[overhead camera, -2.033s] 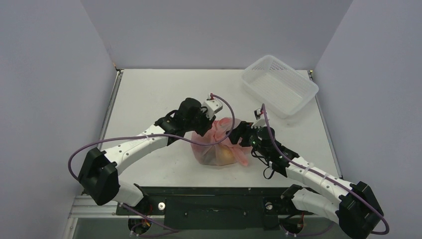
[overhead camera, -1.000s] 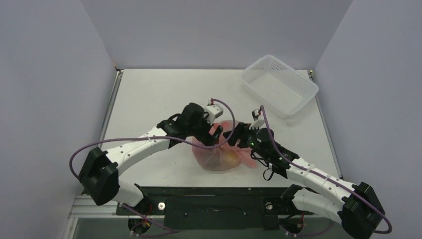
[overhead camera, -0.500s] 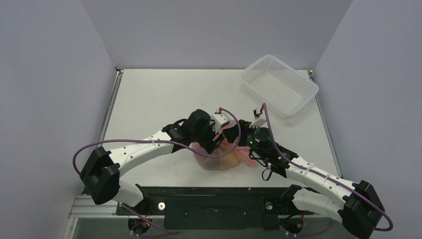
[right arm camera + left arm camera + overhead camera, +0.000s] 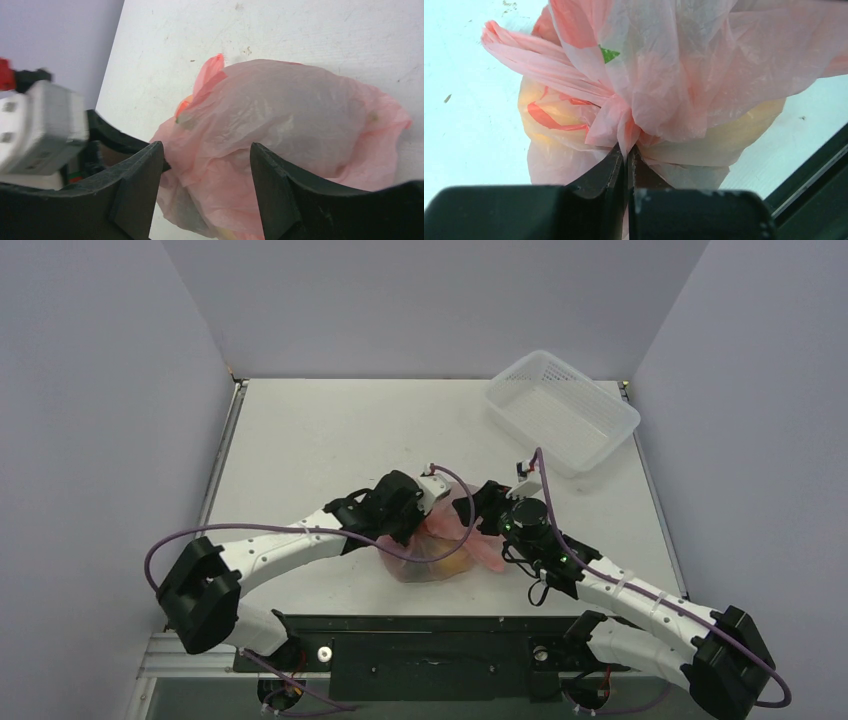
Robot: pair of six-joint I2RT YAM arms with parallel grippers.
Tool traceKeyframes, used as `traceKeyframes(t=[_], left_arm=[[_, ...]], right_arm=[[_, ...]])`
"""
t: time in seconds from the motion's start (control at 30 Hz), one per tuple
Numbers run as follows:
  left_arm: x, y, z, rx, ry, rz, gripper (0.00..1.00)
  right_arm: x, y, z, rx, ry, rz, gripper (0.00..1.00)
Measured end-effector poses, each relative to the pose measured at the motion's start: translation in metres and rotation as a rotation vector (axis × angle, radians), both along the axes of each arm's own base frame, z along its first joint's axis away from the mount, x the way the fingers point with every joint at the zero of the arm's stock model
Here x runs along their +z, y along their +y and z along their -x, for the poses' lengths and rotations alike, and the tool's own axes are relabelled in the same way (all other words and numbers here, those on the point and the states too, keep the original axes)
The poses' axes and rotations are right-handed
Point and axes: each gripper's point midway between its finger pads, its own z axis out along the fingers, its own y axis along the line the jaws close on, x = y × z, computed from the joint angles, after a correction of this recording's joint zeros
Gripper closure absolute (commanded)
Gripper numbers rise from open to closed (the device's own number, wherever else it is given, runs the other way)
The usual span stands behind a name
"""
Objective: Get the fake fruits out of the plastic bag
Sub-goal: Untie the plastic bag at the center of the board.
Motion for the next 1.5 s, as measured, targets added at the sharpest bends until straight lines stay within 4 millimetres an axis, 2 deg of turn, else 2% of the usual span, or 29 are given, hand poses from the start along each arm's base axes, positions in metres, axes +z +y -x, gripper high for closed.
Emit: traceKeyframes(t=[0.1,0.2,0.33,0.5,0.73,0.87,1.0,1.13,1.33,1.5], left_arm=[[0.012,0.009,0.006,0.007,-0.037,0.043,1.00],[0.029,0.005,0.001,0.007,-0.078,0.103,1.00],[0.033,0.000,-0.001,-0.003,-0.081,0.136,1.00],[0.035,-0.003,0.000,-0.018,-0.076,0.155,1.00],[0.043,-0.003,0.001,-0.021,-0.091,0.174,1.00],[0.046,-0.003,0.001,-0.022,-0.097,0.181,1.00],[0.049,-0.003,0.002,-0.023,-0.103,0.187,1.00],[0.049,-0.003,0.002,-0.027,-0.106,0.186,1.00],[0.049,-0.005,0.003,-0.040,-0.111,0.181,1.00],[0.051,-0.005,0.004,-0.044,-0.116,0.182,1.00]], right_arm=[[-0.007,0.000,0.002,-0.001,0.023,-0.005,0.41],[-0.013,0.008,0.006,0.021,0.045,-0.008,0.41],[-0.025,0.023,0.013,0.065,0.078,-0.004,0.39],[-0.026,0.038,0.024,0.116,0.077,-0.001,0.34],[-0.014,0.042,0.021,0.112,0.044,0.013,0.33],[-0.004,0.033,0.025,0.086,0.017,0.034,0.32],[0.022,0.026,0.027,0.064,-0.035,-0.020,0.36],[0.032,0.034,0.032,0.080,-0.044,-0.040,0.44],[0.016,0.054,0.026,0.095,0.001,0.002,0.48],[0.000,0.056,0.023,0.081,0.032,0.033,0.53]])
